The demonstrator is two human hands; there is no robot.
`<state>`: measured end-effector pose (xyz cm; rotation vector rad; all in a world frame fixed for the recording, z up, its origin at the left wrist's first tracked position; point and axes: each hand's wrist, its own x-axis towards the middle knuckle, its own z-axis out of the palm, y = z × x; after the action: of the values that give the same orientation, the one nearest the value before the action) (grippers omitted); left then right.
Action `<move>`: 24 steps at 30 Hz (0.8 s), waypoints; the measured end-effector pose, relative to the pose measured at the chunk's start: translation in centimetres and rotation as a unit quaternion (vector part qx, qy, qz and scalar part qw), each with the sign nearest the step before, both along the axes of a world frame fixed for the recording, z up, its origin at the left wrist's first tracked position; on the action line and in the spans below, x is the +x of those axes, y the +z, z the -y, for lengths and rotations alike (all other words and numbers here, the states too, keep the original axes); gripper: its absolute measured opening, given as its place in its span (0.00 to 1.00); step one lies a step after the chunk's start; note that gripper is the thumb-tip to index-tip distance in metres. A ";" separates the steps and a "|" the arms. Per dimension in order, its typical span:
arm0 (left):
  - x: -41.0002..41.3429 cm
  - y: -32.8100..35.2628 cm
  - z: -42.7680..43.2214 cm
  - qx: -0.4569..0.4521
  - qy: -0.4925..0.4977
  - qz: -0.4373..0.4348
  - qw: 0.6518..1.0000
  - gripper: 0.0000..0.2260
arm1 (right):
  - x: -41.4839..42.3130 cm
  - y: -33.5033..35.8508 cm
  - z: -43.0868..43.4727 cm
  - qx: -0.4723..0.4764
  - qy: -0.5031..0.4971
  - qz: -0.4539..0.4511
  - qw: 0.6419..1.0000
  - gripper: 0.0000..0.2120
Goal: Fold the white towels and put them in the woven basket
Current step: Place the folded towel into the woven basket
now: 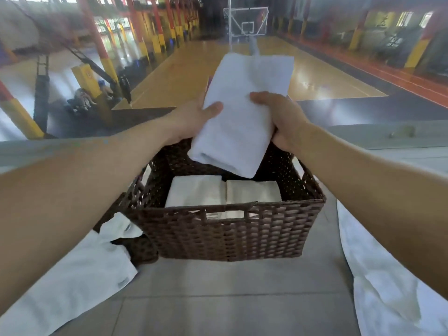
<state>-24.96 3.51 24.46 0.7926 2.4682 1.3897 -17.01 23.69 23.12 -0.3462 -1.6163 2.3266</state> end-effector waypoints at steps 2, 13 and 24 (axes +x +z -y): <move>-2.0 -2.7 -0.8 -0.009 0.024 -0.031 0.999 0.13 | -1.8 -1.7 -0.4 -0.019 -0.008 0.022 1.000 0.13; -3.4 -10.2 2.8 -0.107 0.012 0.133 0.985 0.28 | -5.1 -8.0 -0.1 -0.002 0.002 0.223 0.975 0.15; -3.8 -18.9 -3.2 -0.182 -0.087 0.351 0.914 0.71 | -8.8 -15.7 -5.1 0.255 0.118 0.443 0.851 0.07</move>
<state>-28.74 6.69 5.52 0.3288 1.9330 0.8890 -25.85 28.74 7.41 -1.2827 -2.7323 1.8224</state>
